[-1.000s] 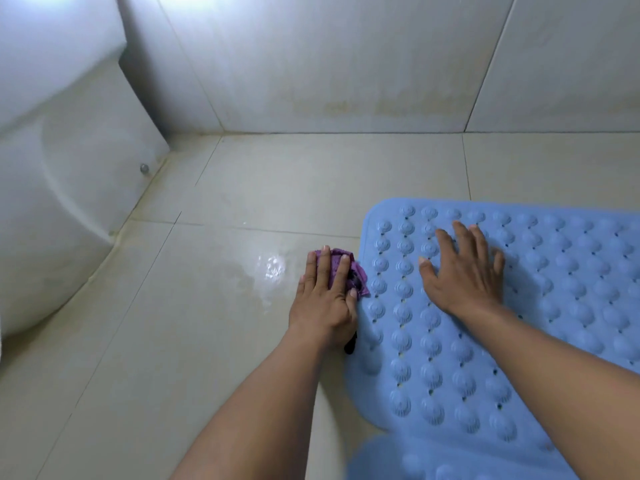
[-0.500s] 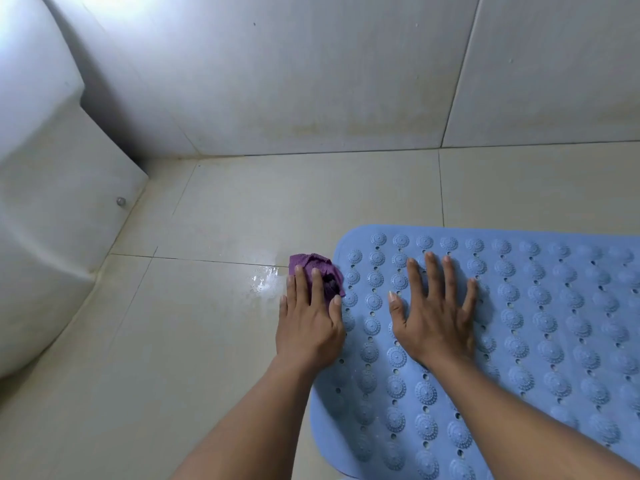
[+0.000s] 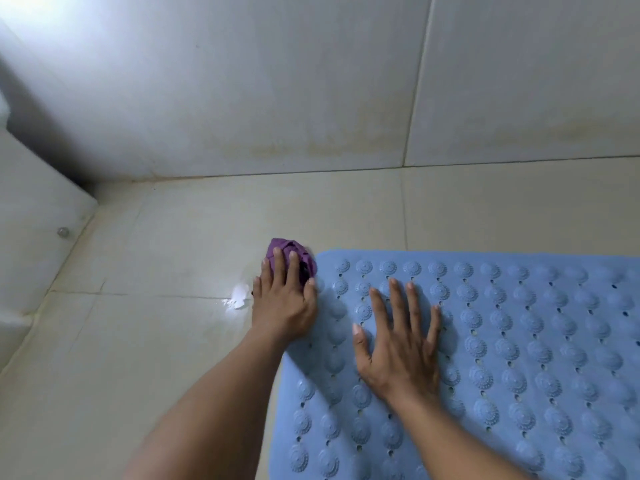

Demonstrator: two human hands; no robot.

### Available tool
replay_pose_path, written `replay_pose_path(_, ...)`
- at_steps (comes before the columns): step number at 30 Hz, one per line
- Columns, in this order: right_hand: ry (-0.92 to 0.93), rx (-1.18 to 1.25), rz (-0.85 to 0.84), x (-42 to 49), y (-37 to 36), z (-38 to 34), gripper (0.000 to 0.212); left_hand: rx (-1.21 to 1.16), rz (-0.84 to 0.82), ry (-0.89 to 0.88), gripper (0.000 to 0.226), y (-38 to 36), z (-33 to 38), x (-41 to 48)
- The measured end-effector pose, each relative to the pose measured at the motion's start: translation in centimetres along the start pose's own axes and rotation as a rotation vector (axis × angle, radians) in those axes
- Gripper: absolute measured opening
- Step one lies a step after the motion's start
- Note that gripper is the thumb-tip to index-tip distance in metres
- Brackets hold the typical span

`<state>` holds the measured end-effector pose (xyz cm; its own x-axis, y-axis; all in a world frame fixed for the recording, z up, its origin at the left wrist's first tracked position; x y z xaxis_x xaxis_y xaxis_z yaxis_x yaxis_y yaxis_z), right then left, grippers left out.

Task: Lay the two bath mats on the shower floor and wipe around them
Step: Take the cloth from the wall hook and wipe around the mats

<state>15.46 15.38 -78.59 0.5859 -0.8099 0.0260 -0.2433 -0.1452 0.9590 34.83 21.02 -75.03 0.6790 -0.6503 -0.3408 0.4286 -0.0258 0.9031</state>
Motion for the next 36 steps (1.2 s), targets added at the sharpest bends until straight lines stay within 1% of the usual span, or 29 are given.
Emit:
replay_pose_path(3, -0.006, 0.031, 0.026, -0.1, -0.1, -0.1, 0.069, 0.059, -0.004, -0.11, 0.068, 1.1, 2.4, 4.1)
replay_pose_path(5, -0.005, 0.055, 0.076, -0.1, 0.0, -0.1, 0.068, 0.094, -0.007, -0.196, 0.065, 1.6, 4.9, 6.5)
replay_pose_path(8, -0.056, 0.126, 0.154, 0.0, 0.3, 0.2, 0.065, 0.172, -0.016, -0.378, 0.059, 1.2, 9.5, 8.1)
replay_pose_path(10, -0.125, 0.251, 0.215, 0.0, 0.5, 0.1, 0.061, 0.205, -0.04, -0.493, 0.057, 0.3, 12.1, 7.3)
replay_pose_path(12, -0.175, 0.403, 0.309, 0.1, 1.7, 0.8, 0.055, 0.203, -0.056, -0.546, 0.069, -0.9, 13.2, 5.8)
replay_pose_path(13, -0.185, 0.408, 0.358, 0.2, 2.4, 2.0, 0.052, 0.207, -0.051, -0.551, 0.077, -1.4, 13.4, 5.4)
replay_pose_path(15, -0.248, 0.236, 0.383, 0.3, 3.5, 6.1, 0.053, 0.219, -0.03, -0.554, 0.082, -1.9, 13.4, 5.3)
replay_pose_path(17, -0.328, 0.016, 0.256, -0.6, 3.8, 10.3, 0.063, 0.185, -0.046, -0.53, 0.08, -1.8, 13.8, 5.5)
replay_pose_path(19, -0.308, -0.104, 0.127, -1.8, 3.0, 12.8, 0.07, 0.158, -0.065, -0.529, 0.077, -1.9, 14.8, 5.5)
replay_pose_path(20, -0.291, -0.132, 0.099, -2.0, 2.7, 13.1, 0.071, 0.158, -0.075, -0.55, 0.076, -2.0, 15.5, 5.4)
replay_pose_path(22, -0.278, -0.137, 0.083, -2.0, 2.6, 12.9, 0.071, 0.167, -0.121, -0.604, 0.074, -2.5, 17.1, 4.9)
replay_pose_path(25, -0.262, -0.135, 0.114, -1.9, 2.9, 12.9, 0.069, 0.153, -0.18, -0.679, 0.071, -3.1, 19.4, 4.1)
replay_pose_path(26, -0.264, -0.135, 0.106, -1.9, 3.0, 13.0, 0.069, 0.136, -0.179, -0.694, 0.074, -3.2, 19.6, 3.9)
replay_pose_path(28, -0.28, -0.133, 0.098, -1.9, 3.0, 13.0, 0.069, 0.118, -0.084, -0.717, 0.08, -3.3, 18.5, 2.9)
replay_pose_path(29, -0.288, -0.127, 0.091, -1.8, 3.0, 12.8, 0.069, 0.114, -0.008, -0.703, 0.083, -3.6, 17.2, 1.9)
replay_pose_path(31, -0.291, -0.119, 0.076, -1.7, 3.0, 12.7, 0.069, 0.107, 0.097, -0.609, 0.082, -4.8, 13.8, -1.5)
replay_pose_path(32, -0.296, -0.116, 0.069, -1.8, 3.1, 12.7, 0.069, 0.108, 0.116, -0.561, 0.081, -5.9, 12.3, -3.5)
replay_pose_path(34, -0.314, -0.074, 0.07, -1.8, 3.6, 12.7, 0.068, 0.105, 0.09, -0.474, 0.077, -7.9, 10.2, -7.0)
replay_pose_path(36, -0.332, 0.037, 0.136, -0.9, 4.7, 12.3, 0.064, 0.119, 0.119, -0.423, 0.075, -8.9, 9.8, -8.3)
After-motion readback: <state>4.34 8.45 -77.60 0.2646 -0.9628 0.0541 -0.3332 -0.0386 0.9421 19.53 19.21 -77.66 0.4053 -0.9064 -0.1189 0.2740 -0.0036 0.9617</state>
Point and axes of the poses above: each hand's wrist, its own x-axis towards the middle knuckle, its own y-axis out of the back of the hand, z = x × y, the point moved 1 cm from there along x, towards the middle knuckle
